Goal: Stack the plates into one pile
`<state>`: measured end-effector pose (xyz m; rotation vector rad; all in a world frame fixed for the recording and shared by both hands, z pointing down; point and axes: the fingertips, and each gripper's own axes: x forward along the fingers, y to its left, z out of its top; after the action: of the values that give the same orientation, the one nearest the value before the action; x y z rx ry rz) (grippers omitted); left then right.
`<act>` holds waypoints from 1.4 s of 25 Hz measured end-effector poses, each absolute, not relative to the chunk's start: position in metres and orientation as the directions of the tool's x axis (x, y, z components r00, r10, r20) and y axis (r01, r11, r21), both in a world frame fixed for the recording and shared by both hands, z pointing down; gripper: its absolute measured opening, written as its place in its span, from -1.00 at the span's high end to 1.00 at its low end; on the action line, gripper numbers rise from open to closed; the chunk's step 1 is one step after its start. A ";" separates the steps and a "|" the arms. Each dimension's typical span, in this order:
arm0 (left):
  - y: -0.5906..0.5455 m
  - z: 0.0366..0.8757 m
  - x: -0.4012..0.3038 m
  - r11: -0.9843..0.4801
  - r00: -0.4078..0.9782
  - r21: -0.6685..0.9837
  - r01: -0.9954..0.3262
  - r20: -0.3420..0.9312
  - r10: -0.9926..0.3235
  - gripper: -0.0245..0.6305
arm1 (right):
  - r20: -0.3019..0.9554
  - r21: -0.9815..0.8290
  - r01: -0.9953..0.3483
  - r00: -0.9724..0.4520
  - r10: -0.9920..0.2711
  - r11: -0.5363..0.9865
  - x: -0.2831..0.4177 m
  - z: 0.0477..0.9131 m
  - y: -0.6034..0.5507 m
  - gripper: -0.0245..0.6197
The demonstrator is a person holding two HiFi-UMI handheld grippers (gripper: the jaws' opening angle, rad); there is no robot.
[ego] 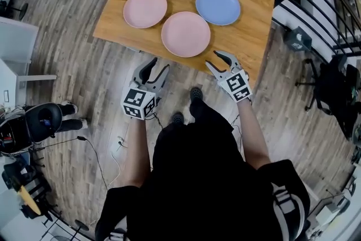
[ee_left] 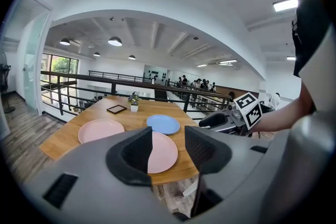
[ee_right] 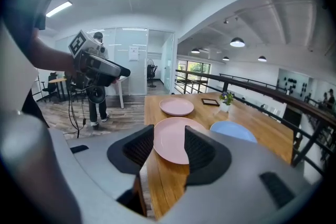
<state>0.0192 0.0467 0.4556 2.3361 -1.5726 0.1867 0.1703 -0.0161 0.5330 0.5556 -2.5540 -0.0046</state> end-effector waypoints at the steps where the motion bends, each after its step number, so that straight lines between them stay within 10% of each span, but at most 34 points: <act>1: 0.044 0.456 0.018 -0.333 0.377 0.190 -0.923 0.283 -0.882 0.33 | 0.495 0.105 -0.375 -0.783 -0.376 0.921 0.168 0.536 -0.018 0.32; 35: 0.012 0.494 -0.012 -0.165 0.245 0.259 -0.952 0.319 -0.916 0.33 | 0.628 0.014 -0.124 -0.771 -0.105 0.992 0.111 0.625 -0.047 0.30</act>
<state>-0.0117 0.0124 0.4943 2.1235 -1.7083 0.1226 0.1109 -0.0468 0.6245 0.1592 -2.4573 0.0364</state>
